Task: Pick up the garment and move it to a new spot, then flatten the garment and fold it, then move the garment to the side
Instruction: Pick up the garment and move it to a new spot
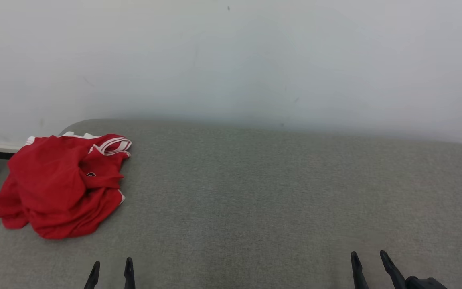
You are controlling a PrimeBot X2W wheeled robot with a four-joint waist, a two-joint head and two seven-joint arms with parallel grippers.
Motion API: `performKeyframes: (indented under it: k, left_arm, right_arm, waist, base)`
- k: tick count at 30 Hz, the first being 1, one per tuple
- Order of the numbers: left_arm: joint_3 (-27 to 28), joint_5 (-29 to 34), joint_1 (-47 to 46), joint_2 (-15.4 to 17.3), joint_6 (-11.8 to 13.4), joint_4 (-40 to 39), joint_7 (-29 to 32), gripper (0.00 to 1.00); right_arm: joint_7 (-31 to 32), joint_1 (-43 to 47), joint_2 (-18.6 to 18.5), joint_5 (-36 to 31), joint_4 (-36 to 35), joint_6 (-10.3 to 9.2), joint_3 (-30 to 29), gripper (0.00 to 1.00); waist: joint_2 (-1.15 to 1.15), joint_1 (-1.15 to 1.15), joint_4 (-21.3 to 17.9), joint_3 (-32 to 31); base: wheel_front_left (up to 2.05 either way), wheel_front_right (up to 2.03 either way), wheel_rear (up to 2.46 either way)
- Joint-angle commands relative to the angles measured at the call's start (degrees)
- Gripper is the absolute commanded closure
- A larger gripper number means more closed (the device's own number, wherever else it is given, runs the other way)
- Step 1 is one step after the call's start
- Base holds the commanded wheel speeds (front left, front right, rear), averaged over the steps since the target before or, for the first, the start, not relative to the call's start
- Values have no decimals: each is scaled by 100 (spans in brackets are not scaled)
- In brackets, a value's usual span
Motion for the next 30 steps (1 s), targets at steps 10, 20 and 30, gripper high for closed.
performKeyframes:
  k: [10,20,30]
  left_arm:
    - [232,154,60,76,-43,36,-20,0]
    - [470,176,162,89,1,-60,-20,0]
    - [802,92,303,42,129,-329,-20,0]
  right_arm:
    - [-134,-42,3,173,151,19,162,0]
    - [-204,-175,3,114,291,19,424,0]
    - [-158,-559,1,-21,440,19,718,0]
  waist:
    - [0,-1,1118,-58]
    - [0,-1,1779,-55]
    - [0,-1,1958,143]
  base:
    - [0,0,0]
    - [0,0,0]
    - [0,0,0]
